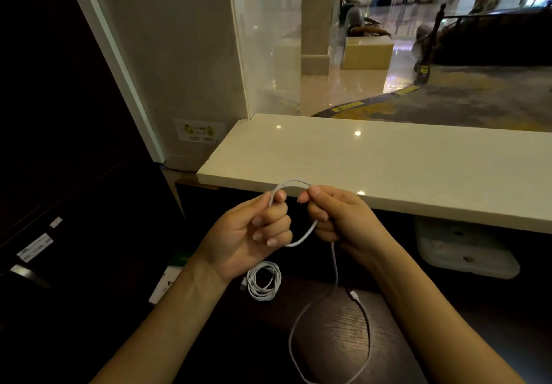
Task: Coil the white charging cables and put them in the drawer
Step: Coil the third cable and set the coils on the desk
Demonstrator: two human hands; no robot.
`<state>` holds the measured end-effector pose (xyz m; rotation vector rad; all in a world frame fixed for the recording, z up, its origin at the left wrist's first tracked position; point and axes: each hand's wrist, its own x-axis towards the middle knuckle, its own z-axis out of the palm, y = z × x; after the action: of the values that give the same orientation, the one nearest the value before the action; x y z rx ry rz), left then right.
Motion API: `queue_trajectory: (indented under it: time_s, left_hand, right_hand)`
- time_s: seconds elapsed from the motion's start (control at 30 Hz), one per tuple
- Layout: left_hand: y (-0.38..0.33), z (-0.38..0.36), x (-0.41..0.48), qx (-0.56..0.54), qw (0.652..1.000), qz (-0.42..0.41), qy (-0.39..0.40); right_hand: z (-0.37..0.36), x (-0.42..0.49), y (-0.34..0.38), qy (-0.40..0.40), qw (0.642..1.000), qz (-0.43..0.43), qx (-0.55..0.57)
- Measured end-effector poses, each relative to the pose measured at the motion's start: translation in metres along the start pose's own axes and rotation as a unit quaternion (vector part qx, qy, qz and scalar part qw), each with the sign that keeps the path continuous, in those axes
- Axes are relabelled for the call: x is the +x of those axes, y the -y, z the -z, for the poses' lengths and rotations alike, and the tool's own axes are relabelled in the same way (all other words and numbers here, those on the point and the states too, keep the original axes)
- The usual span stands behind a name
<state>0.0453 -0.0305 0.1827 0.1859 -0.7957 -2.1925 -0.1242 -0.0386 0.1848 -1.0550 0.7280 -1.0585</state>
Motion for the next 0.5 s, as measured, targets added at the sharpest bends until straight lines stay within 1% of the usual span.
queue_trajectory:
  time_s: [0.1, 0.17, 0.23, 0.27, 0.3, 0.33, 0.37, 0.4, 0.43, 0.47, 0.5]
  left_hand:
    - [-0.001, -0.001, 0.007, -0.091, 0.995, -0.027, 0.035]
    - [-0.002, 0.003, 0.012, -0.117, 0.991, -0.054, 0.037]
    - [-0.003, 0.005, 0.017, -0.11, 0.99, -0.085, 0.01]
    - [-0.004, 0.004, 0.02, -0.088, 0.991, -0.102, -0.023]
    - [-0.004, 0.004, 0.022, -0.048, 0.989, -0.123, -0.066]
    - [-0.004, 0.004, 0.024, 0.006, 0.984, -0.145, -0.106]
    - [-0.003, 0.004, 0.026, 0.066, 0.975, -0.166, -0.135]
    - [-0.001, 0.004, 0.027, 0.124, 0.963, -0.183, -0.155]
    - [0.001, 0.004, 0.028, 0.173, 0.95, -0.195, -0.17]
    - [0.004, 0.005, 0.028, 0.222, 0.937, -0.202, -0.18]
    - [0.007, 0.005, 0.028, 0.277, 0.92, -0.206, -0.186]
  right_hand:
    - [-0.003, 0.002, -0.012, -0.009, 0.999, -0.022, 0.026]
    - [-0.005, 0.0, -0.025, -0.011, 0.999, -0.047, 0.01]
    - [-0.01, -0.006, -0.036, -0.007, 0.997, -0.074, -0.036]
    - [-0.013, -0.01, -0.039, -0.001, 0.994, -0.081, -0.079]
    - [-0.017, -0.015, -0.04, 0.007, 0.986, -0.077, -0.15]
    - [-0.02, -0.019, -0.039, 0.012, 0.967, -0.059, -0.248]
    - [-0.023, -0.023, -0.037, 0.016, 0.934, -0.03, -0.357]
    - [-0.025, -0.026, -0.035, 0.026, 0.889, 0.004, -0.458]
    - [-0.026, -0.029, -0.032, 0.038, 0.841, 0.024, -0.539]
    - [-0.029, -0.032, -0.028, 0.045, 0.801, 0.023, -0.597]
    - [-0.033, -0.034, -0.024, 0.05, 0.768, 0.013, -0.638]
